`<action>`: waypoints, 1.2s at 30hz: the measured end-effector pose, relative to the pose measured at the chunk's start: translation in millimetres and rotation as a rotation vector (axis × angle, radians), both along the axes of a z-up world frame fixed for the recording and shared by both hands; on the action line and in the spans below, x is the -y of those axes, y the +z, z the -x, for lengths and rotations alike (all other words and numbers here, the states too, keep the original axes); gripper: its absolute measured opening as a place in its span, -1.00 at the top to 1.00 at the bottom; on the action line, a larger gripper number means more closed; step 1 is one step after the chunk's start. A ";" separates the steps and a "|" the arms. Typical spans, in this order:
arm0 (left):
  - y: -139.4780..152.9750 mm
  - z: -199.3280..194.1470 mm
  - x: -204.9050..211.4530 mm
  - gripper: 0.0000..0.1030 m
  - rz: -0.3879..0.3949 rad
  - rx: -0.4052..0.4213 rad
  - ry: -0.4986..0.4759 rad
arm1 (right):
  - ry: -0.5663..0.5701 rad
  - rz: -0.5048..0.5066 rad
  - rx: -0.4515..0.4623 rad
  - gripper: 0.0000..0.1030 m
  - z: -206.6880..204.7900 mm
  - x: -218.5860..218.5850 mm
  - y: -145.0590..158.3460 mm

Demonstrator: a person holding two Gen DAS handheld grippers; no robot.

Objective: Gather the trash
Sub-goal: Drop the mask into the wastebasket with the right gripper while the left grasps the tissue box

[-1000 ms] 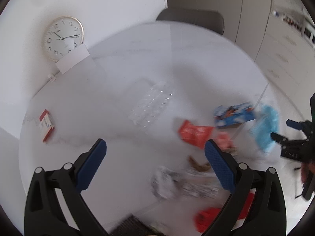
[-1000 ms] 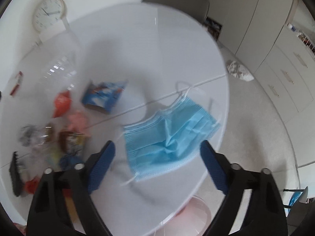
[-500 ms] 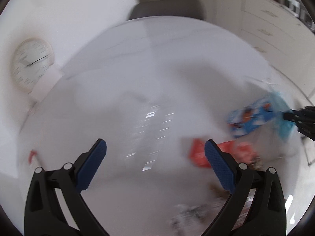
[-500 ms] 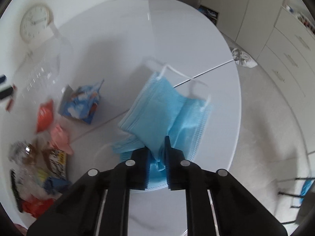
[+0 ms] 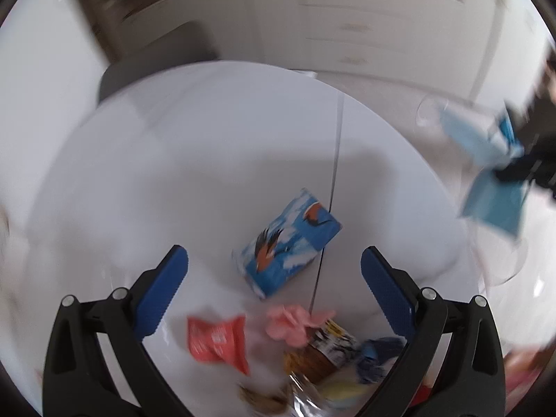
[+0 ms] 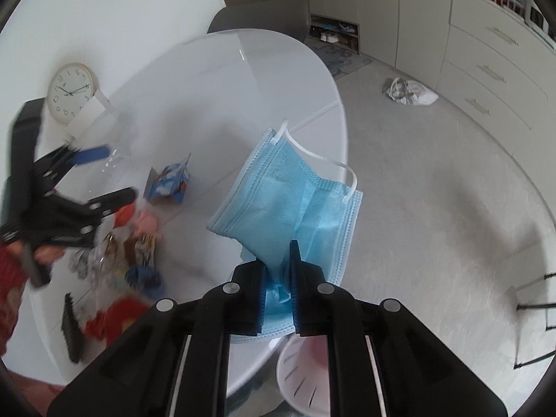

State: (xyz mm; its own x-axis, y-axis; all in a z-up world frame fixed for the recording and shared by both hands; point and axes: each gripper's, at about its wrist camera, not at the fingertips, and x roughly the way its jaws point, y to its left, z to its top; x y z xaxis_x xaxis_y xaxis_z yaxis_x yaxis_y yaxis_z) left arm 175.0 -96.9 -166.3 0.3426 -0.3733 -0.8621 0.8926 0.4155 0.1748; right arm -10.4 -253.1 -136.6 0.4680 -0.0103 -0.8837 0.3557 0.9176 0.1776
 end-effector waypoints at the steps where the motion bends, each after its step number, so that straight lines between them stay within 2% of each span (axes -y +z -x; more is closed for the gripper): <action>1: -5.1 4.9 8.2 -0.85 -0.022 0.012 -0.049 | 0.002 -0.006 -0.005 0.76 9.4 1.0 2.6; 4: -29.4 1.2 30.8 -0.85 -0.116 0.016 -0.201 | 0.008 0.011 -0.019 0.76 31.1 0.9 4.2; 8: -58.7 -6.9 50.2 -0.85 -0.233 0.040 -0.309 | -0.018 -0.008 -0.027 0.76 58.7 4.4 -2.9; 11: -67.5 -8.8 56.0 -0.64 -0.253 0.025 -0.343 | -0.057 -0.019 -0.054 0.72 79.9 2.6 -20.4; 12: -66.0 -10.4 57.6 -0.40 -0.243 0.010 -0.337 | -0.080 -0.038 -0.067 0.71 88.4 3.8 -31.2; 13: -65.5 -14.7 60.5 -0.31 -0.241 -0.019 -0.333 | -0.108 -0.060 -0.082 0.70 96.2 5.6 -44.6; 14: -64.1 -18.3 62.3 -0.10 -0.235 -0.049 -0.318 | -0.124 -0.071 -0.093 0.70 103.3 6.6 -55.4; 15: -63.7 -21.3 64.0 -0.01 -0.230 -0.058 -0.304 | -0.150 -0.091 -0.114 0.70 109.4 8.6 -73.0; 19: -64.1 -24.5 55.4 0.04 -0.207 -0.058 -0.273 | -0.241 -0.167 -0.175 0.69 120.6 17.8 -142.5; 22: -57.5 -16.0 46.0 0.05 -0.178 -0.045 -0.266 | -0.320 -0.234 -0.227 0.68 123.7 27.6 -209.8; 23: -57.5 -19.1 30.1 0.05 -0.168 -0.046 -0.264 | -0.336 -0.245 -0.242 0.68 123.9 29.4 -223.5; 25: -48.8 -13.2 25.4 0.05 -0.147 -0.044 -0.257 | -0.374 -0.278 -0.273 0.60 124.3 32.4 -259.6; 26: -43.0 -9.5 24.7 0.05 -0.137 -0.041 -0.253 | -0.385 -0.285 -0.283 0.56 124.6 33.3 -269.8; 28: -28.1 -3.0 19.3 0.05 -0.115 -0.030 -0.240 | -0.406 -0.292 -0.306 0.23 125.9 33.6 -287.9; 29: -19.1 -5.2 13.1 0.05 -0.102 -0.032 -0.234 | -0.430 -0.286 -0.329 -0.11 128.3 35.0 -294.8; 30: -12.3 -0.2 14.0 0.05 -0.089 -0.032 -0.226 | -0.446 -0.284 -0.340 -0.33 130.2 36.4 -296.5; 33: 8.5 18.4 17.1 0.05 -0.033 -0.030 -0.225 | -0.478 -0.295 -0.332 -0.55 143.5 38.4 -292.7; 36: 28.5 41.2 24.7 0.05 0.018 -0.032 -0.216 | -0.478 -0.258 -0.329 -0.64 157.3 41.4 -272.7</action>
